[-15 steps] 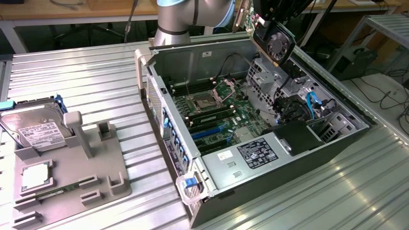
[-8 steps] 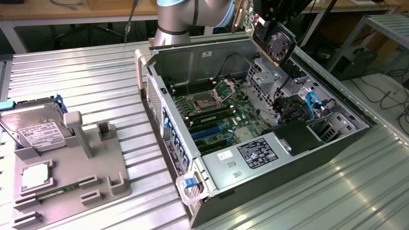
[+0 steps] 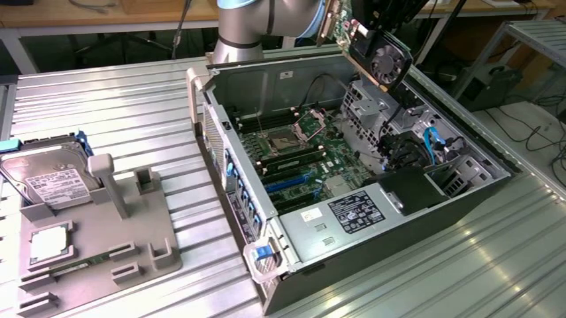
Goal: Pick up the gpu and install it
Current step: 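Insert the gpu into the slot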
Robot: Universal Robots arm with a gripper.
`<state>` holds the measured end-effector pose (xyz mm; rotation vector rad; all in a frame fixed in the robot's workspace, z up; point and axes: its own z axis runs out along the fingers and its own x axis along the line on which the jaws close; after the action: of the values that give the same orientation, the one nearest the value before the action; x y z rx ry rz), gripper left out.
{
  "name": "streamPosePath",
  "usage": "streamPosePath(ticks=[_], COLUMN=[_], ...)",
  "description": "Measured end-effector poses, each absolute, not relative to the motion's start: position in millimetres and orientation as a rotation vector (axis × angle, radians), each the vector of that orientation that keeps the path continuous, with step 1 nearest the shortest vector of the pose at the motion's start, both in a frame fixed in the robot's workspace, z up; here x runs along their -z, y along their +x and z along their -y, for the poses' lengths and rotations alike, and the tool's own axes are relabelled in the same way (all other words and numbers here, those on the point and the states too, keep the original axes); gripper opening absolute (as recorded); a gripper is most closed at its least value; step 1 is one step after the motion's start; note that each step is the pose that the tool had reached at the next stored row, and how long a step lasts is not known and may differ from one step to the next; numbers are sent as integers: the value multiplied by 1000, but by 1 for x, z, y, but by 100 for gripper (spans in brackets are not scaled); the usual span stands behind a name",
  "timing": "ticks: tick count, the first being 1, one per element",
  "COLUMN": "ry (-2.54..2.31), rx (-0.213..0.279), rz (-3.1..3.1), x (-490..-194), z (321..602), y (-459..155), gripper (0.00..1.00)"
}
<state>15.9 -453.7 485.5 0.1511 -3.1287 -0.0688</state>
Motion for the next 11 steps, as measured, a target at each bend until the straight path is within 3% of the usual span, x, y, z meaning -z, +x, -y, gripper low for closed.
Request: streamPosePath(ticks=[11], ry=[289], rx=[69], rz=[3117], x=[-485], z=[454], y=[16], gripper=[27])
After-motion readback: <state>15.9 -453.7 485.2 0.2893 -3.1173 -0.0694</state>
